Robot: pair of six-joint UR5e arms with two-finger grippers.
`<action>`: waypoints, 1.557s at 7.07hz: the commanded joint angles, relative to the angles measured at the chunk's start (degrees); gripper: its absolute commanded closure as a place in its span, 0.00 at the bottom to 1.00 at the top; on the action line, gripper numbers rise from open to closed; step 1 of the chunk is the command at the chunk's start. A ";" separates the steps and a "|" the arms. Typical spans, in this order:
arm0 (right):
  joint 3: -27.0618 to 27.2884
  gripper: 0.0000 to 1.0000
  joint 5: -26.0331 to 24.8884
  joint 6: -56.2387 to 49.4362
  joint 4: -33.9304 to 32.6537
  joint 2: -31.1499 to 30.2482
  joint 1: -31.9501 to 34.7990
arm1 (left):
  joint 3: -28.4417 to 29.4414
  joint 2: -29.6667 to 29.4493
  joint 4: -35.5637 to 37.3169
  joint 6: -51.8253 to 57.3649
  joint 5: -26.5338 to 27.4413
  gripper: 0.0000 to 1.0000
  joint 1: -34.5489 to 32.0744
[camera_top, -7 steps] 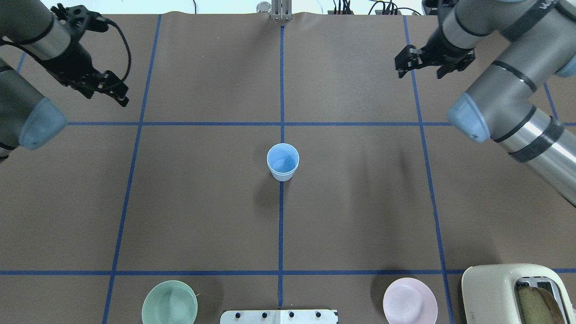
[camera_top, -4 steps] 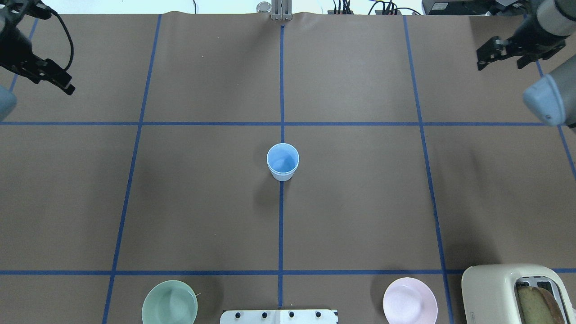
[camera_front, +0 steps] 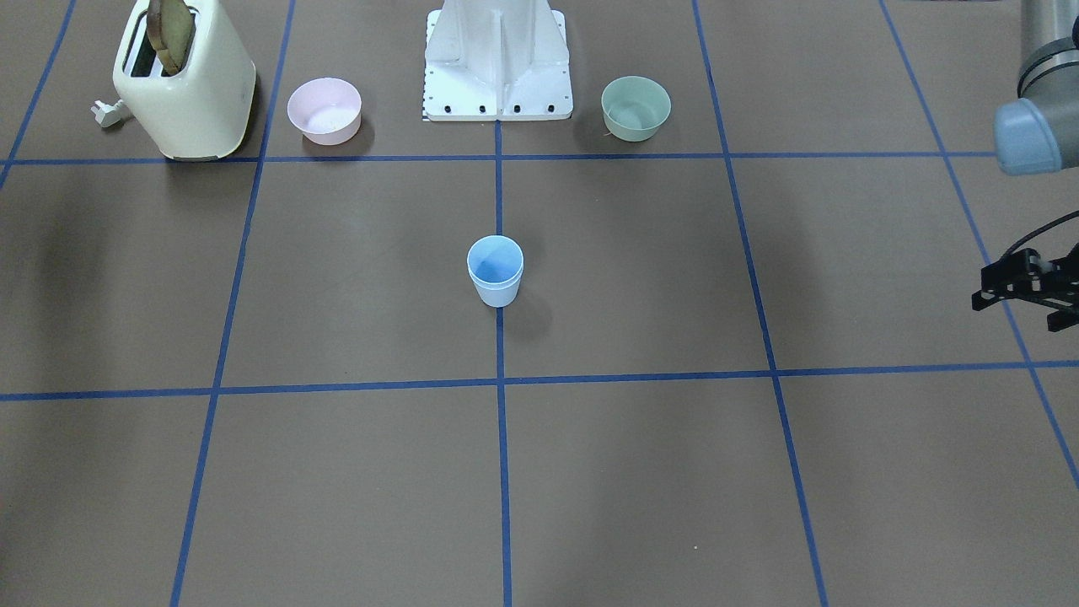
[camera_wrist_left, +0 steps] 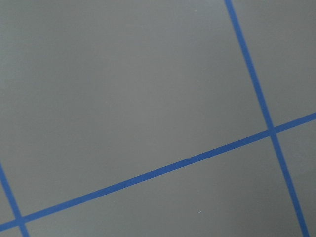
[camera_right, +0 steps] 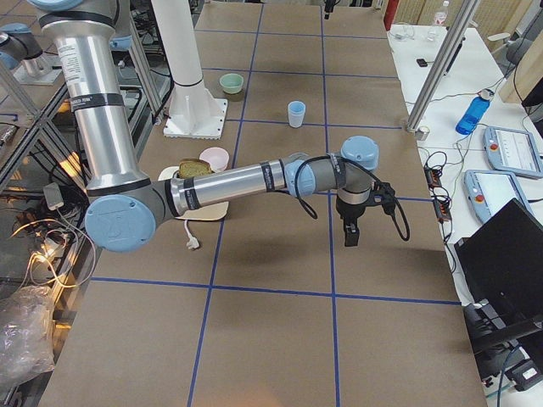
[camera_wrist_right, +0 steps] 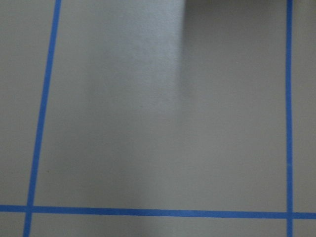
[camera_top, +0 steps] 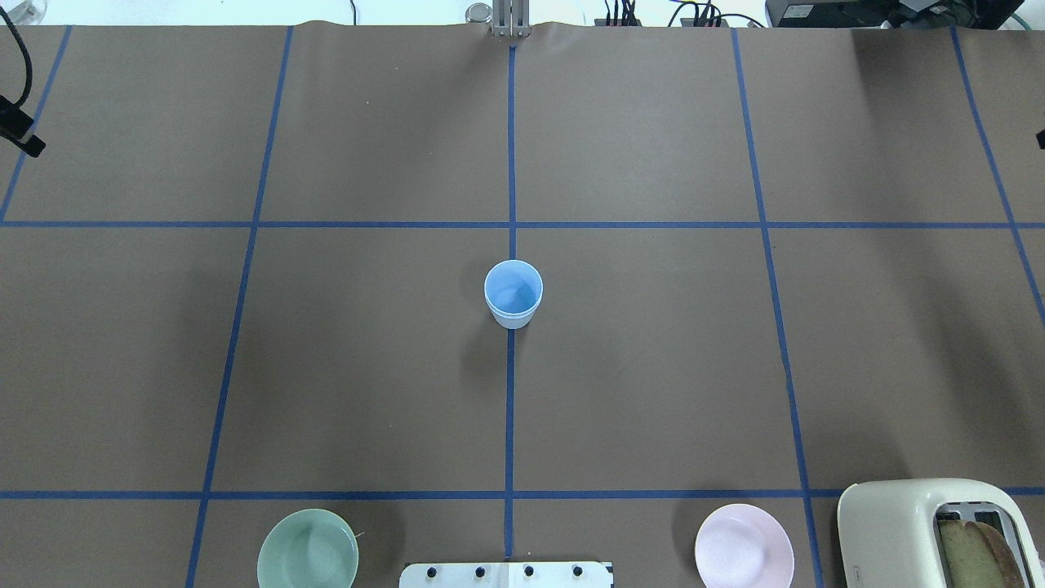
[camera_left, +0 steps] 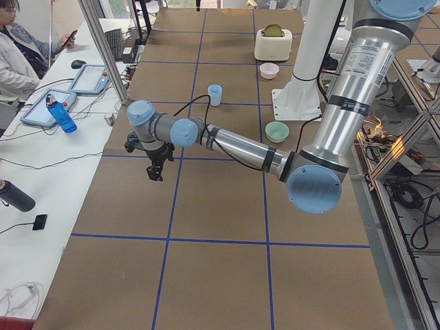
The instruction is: Stack blue cups with both arms
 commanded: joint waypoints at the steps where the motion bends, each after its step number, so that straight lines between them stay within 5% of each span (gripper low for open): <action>1: 3.98 0.00 0.18 -4.57 -5.40 -6.30 4.03 | 0.38 0.50 4.92 0.20 2.81 0.01 -1.84; 11: 6.55 0.00 1.41 -3.60 -6.40 -10.46 4.83 | -1.12 10.69 0.91 3.37 3.37 0.01 -2.90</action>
